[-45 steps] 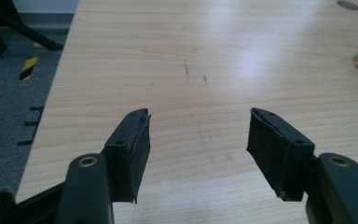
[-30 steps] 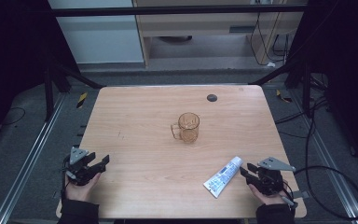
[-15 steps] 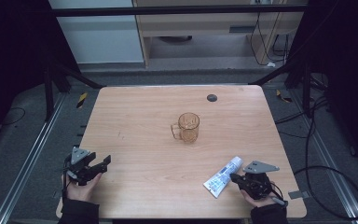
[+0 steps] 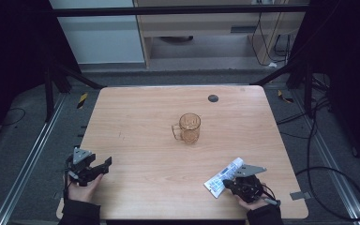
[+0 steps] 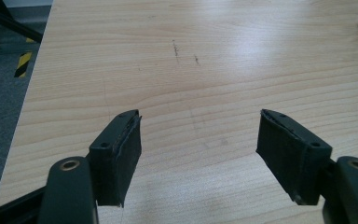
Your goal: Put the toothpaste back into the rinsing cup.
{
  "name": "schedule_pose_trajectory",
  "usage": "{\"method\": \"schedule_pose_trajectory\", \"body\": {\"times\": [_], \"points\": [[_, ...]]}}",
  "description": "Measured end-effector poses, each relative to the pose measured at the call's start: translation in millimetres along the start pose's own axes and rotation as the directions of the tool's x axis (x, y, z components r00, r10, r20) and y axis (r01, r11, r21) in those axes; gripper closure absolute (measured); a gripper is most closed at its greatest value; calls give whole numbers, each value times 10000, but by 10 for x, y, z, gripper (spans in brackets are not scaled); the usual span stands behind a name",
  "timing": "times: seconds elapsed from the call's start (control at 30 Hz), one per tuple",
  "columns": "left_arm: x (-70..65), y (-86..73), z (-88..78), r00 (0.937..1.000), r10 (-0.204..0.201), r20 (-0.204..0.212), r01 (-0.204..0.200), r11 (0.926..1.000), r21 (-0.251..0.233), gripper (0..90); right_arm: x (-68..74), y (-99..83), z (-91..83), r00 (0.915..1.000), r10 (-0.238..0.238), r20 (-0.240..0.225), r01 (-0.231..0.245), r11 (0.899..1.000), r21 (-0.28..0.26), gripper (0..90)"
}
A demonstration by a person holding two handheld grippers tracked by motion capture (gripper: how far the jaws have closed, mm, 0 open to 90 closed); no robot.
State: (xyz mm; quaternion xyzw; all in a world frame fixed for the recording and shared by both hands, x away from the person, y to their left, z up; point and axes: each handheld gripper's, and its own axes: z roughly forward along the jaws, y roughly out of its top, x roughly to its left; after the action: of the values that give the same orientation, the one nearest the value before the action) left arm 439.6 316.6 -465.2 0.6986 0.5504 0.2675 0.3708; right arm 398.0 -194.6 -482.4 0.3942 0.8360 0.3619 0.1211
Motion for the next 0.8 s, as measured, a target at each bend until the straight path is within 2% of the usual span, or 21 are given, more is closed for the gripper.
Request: {"method": "schedule_pose_trajectory", "body": {"times": [0.53,0.63,0.7,0.73,0.77,0.8], "points": [[-27,4,14,9999,128,49,-128,9999,90,290,60,114,168,9999,36,152,-33,9998,-209,900],[-29,3,22,9999,163,19,-164,9998,147,288,43,122,118,9998,214,4,-213,9983,-547,900],[-30,1,29,9998,180,-5,-180,9997,166,287,13,157,47,9992,216,325,-186,9957,-903,900],[-30,1,29,9998,180,-5,-180,9997,166,287,13,157,47,9992,216,325,-186,9957,-903,900],[-34,0,34,9998,187,-19,-187,9996,194,287,-20,179,12,9977,298,604,-230,9937,-1099,900],[-39,-2,38,9998,219,-39,-218,9995,215,284,-108,221,-55,9915,638,1132,-472,9885,-1437,900]]}}
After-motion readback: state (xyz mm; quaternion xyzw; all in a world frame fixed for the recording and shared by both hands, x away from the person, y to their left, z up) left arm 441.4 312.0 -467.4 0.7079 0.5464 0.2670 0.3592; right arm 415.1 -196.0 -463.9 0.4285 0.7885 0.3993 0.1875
